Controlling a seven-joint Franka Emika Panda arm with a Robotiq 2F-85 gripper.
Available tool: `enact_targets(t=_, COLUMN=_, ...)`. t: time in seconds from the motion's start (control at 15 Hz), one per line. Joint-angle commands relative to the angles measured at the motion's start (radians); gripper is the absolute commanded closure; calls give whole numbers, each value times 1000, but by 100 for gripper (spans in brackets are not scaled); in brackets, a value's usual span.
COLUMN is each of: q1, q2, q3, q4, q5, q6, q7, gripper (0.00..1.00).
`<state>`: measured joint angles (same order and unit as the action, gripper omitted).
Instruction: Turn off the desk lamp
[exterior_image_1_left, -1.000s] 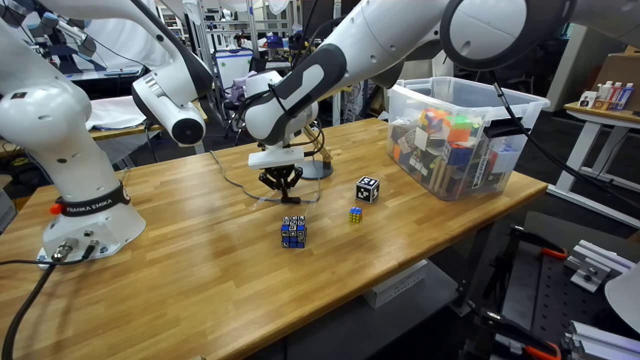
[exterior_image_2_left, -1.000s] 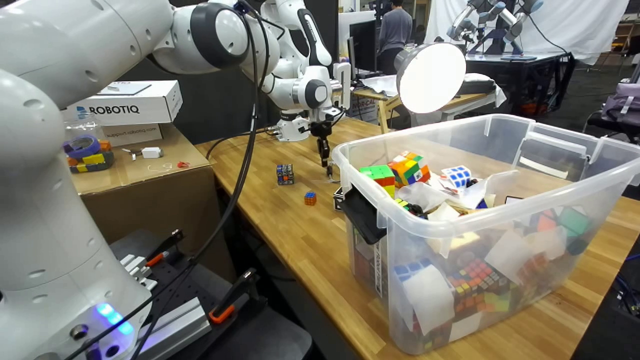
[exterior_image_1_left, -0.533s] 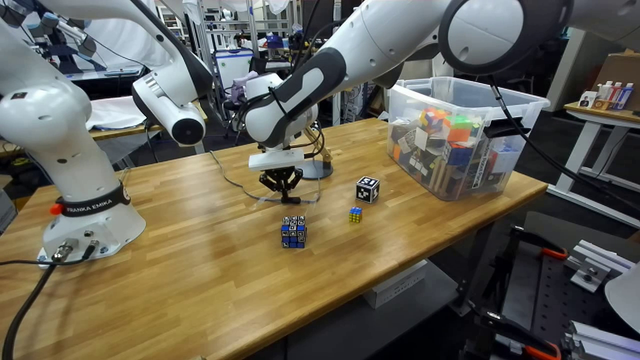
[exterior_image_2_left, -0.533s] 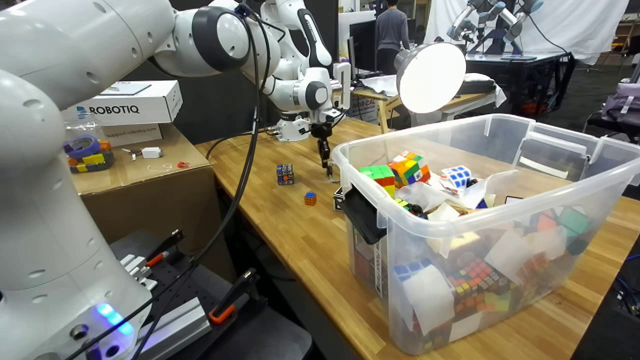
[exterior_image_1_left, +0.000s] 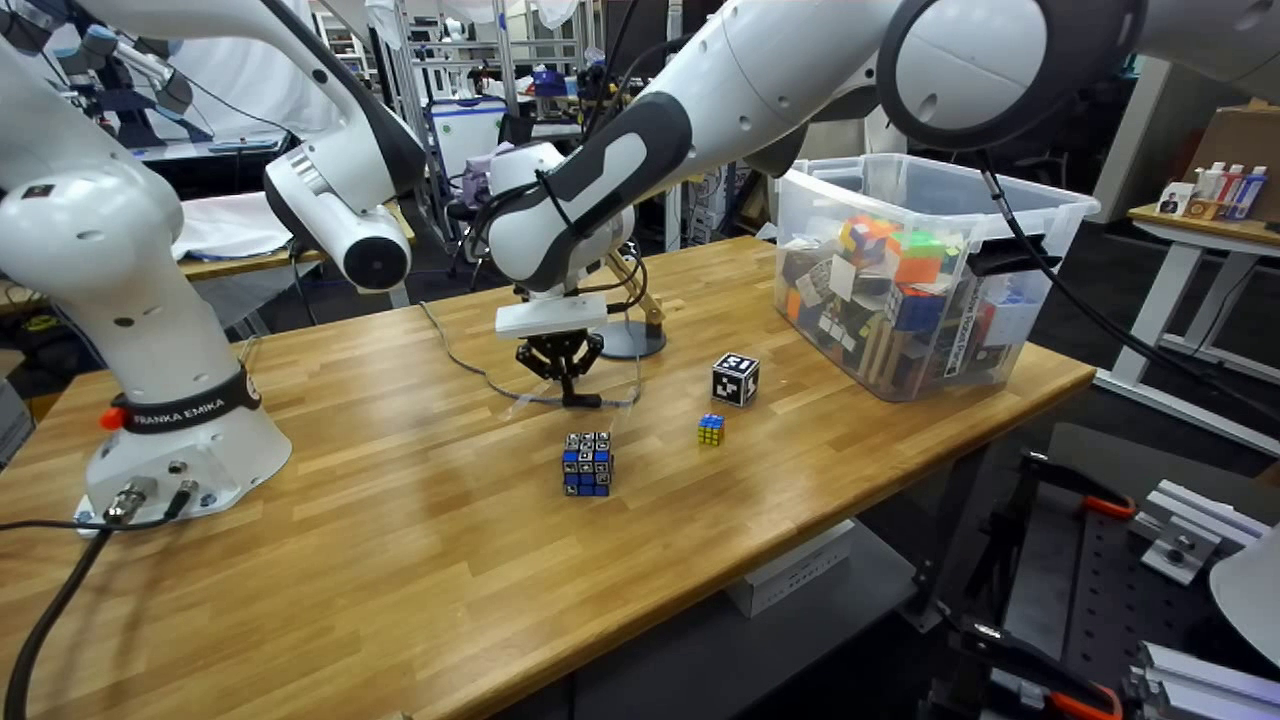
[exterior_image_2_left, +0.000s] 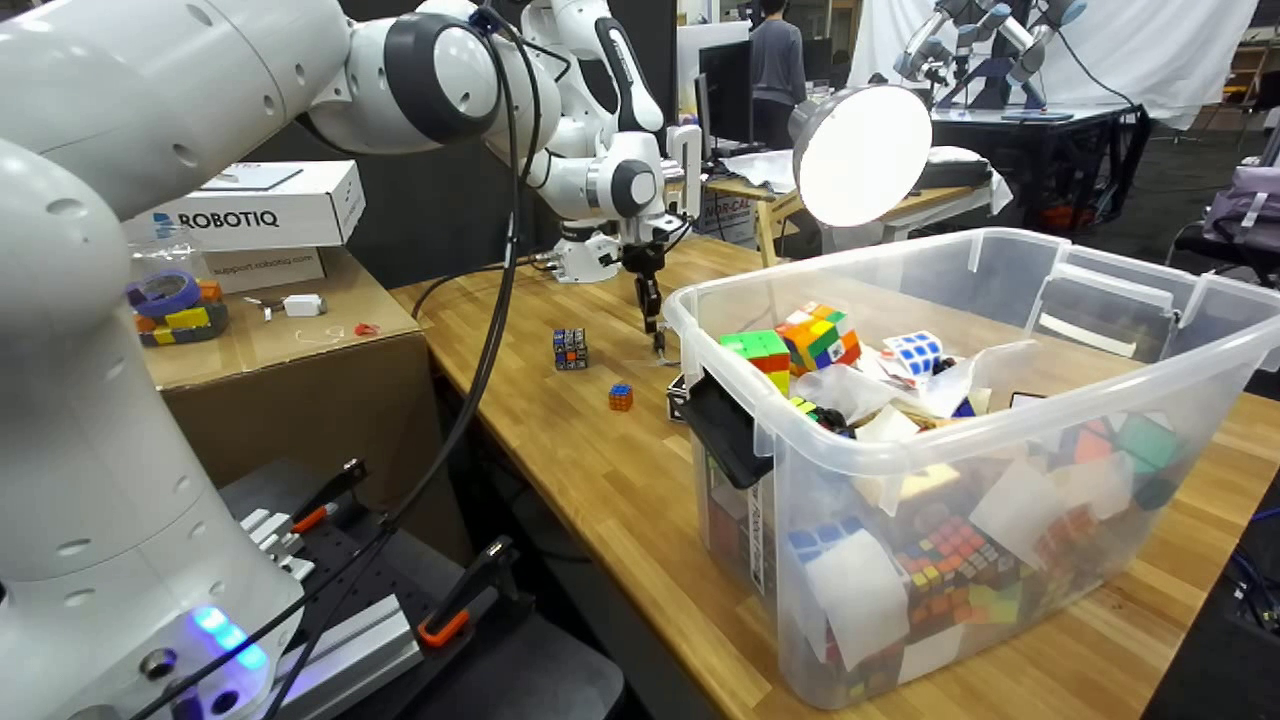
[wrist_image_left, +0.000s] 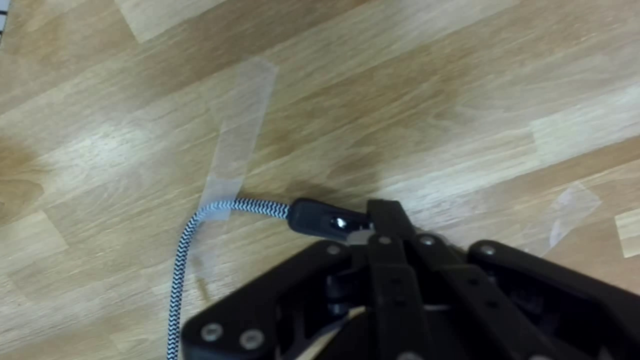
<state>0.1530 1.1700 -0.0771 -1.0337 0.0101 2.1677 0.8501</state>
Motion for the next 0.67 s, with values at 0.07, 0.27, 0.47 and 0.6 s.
enact_targets(t=0.07, q1=-5, q2=15, q3=3, q4=30, q5=8, q6=-27, q7=-29, gripper=100)
enact_targets(t=0.27, q1=-6, q2=8, q3=2, q4=21, q5=9, q6=-20, q7=-30, gripper=100)
enact_targets(t=0.47, q1=-7, q2=6, q3=0, q4=20, q5=8, q6=-19, q7=-28, gripper=100)
enact_targets(t=0.6, q1=-8, q2=3, q3=-1, q4=15, q5=9, q6=-16, q7=-27, gripper=100)
